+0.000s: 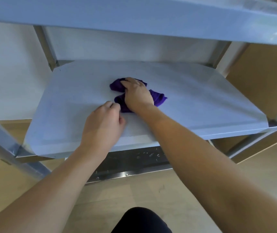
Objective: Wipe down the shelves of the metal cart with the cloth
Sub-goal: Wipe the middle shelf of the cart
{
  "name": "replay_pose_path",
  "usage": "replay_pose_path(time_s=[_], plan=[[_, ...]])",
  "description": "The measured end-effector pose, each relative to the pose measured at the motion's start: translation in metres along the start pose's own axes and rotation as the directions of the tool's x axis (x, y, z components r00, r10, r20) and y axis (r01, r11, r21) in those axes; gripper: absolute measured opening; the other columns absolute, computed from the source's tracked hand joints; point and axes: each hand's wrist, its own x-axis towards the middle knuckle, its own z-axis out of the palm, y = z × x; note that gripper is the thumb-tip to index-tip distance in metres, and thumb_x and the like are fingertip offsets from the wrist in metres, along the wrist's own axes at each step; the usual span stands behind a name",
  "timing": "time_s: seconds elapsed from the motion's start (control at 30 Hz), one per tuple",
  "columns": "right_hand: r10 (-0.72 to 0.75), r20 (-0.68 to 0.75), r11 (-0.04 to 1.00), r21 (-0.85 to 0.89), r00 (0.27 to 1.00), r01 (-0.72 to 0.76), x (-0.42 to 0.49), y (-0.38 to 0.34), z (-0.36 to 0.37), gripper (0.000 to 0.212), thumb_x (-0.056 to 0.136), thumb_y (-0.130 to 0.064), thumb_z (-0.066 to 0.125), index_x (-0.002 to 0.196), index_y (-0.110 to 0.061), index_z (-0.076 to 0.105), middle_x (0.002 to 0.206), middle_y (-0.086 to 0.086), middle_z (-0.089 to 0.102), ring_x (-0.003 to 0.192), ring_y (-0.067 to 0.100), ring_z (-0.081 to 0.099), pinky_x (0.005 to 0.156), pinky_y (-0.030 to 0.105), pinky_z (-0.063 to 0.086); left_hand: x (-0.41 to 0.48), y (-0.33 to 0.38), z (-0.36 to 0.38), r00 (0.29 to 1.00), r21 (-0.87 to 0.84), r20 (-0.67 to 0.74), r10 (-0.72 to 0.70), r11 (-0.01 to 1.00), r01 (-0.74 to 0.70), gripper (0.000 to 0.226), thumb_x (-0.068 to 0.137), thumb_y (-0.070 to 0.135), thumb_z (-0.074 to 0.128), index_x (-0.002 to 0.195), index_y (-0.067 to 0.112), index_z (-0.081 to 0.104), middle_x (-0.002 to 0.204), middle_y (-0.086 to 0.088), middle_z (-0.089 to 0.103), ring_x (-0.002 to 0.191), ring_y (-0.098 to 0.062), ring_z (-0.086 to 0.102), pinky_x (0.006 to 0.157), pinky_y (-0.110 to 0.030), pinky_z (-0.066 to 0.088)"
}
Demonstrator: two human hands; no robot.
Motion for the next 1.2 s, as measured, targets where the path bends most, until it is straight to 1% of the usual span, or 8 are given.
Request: replay_pose_path(time_s=[0.13,0.33,0.47,0.57,0.73,0.93,1.07,1.2], plan=[[-0.041,0.042,0.999,0.006,0.998,0.041,-0.012,0.027,-0.02,0.044,0.093,-0.015,0.038,0.132,-0.029,0.054,0.144,-0.008,0.046,0.127,0.026,0.047,0.105,0.037,0.04,-0.003,-0.001,-0.001,1.0,-0.009,-0.004,-0.01,1.0,0.009,0.016,0.082,0.011,0.051,0.088,0.005,0.065,0.09,-0.009,0.065,0.075,-0.032,0.059,0.062,-0.039,0.05],[0.278,-0.061,0.959,-0.045,0.959,-0.281,-0.032,0.093,-0.064,0.042,0.095,-0.009,0.036,0.13,-0.02,0.055,0.141,0.001,0.049,0.123,0.033,0.048,0.099,0.035,0.039,-0.002,0.004,-0.003,0.999,-0.013,0.03,-0.026,1.0,0.026,0.019,0.085,0.007,0.046,0.101,0.003,0.057,0.094,-0.015,0.062,0.079,-0.036,0.058,0.064,-0.041,0.047],[0.147,-0.082,0.988,-0.037,0.986,-0.15,-0.05,0.039,-0.039,0.039,0.088,-0.008,0.042,0.122,-0.015,0.06,0.136,0.005,0.053,0.119,0.035,0.05,0.101,0.036,0.039,-0.001,0.004,-0.003,1.0,0.013,0.015,0.004,1.0,-0.005,0.023,0.086,0.005,0.047,0.109,0.001,0.05,0.092,-0.017,0.062,0.075,-0.038,0.058,0.057,-0.036,0.035],[0.002,-0.105,0.997,-0.071,0.994,-0.009,-0.077,-0.001,-0.02,0.041,0.089,-0.008,0.042,0.126,-0.013,0.058,0.137,0.006,0.052,0.122,0.033,0.05,0.102,0.041,0.042,-0.003,0.002,-0.003,0.999,-0.006,-0.021,0.05,0.999,-0.05,0.019,0.087,0.007,0.049,0.105,0.001,0.051,0.089,-0.018,0.063,0.072,-0.038,0.06,0.055,-0.037,0.04],[0.04,-0.046,0.999,-0.014,0.998,-0.041,-0.085,0.007,-0.037,0.045,0.095,-0.006,0.038,0.135,-0.021,0.053,0.144,-0.001,0.046,0.127,0.029,0.046,0.104,0.04,0.04,-0.002,0.003,0.001,0.995,0.012,-0.037,0.094,0.996,-0.093,0.013,0.087,0.01,0.05,0.096,0.001,0.054,0.084,-0.018,0.063,0.069,-0.038,0.059,0.054,-0.038,0.041],[0.176,-0.077,0.982,-0.054,0.981,-0.18,-0.1,0.085,-0.077,0.044,0.096,-0.008,0.037,0.135,-0.02,0.053,0.145,-0.001,0.046,0.126,0.032,0.046,0.107,0.038,0.037,-0.005,0.005,0.003,0.998,0.02,0.005,0.061,0.998,-0.062,0.01,0.084,0.007,0.053,0.076,0.003,0.051,0.074,-0.014,0.055,0.063,-0.038,0.052,0.053,-0.041,0.045],[0.254,-0.073,0.962,-0.086,0.964,-0.26,-0.109,0.128,-0.099,0.043,0.098,-0.009,0.036,0.136,-0.019,0.052,0.147,-0.001,0.044,0.128,0.032,0.045,0.109,0.037,0.035,0.001,0.015,-0.004,0.996,0.075,0.085,0.028,0.997,-0.035,0.004,0.083,0.005,0.053,0.08,0.003,0.054,0.081,-0.016,0.056,0.066,-0.037,0.054,0.054,-0.038,0.042],[0.262,-0.074,0.961,-0.072,0.962,-0.268,-0.112,0.139,-0.105,0.043,0.098,-0.009,0.035,0.137,-0.02,0.051,0.147,-0.002,0.044,0.129,0.03,0.044,0.108,0.035,0.034,0.01,0.066,-0.008,0.99,0.088,0.117,0.075,0.992,-0.086,0.014,0.088,0.011,0.05,0.099,0.007,0.059,0.102,-0.015,0.059,0.089,-0.038,0.059,0.068,-0.038,0.041]])
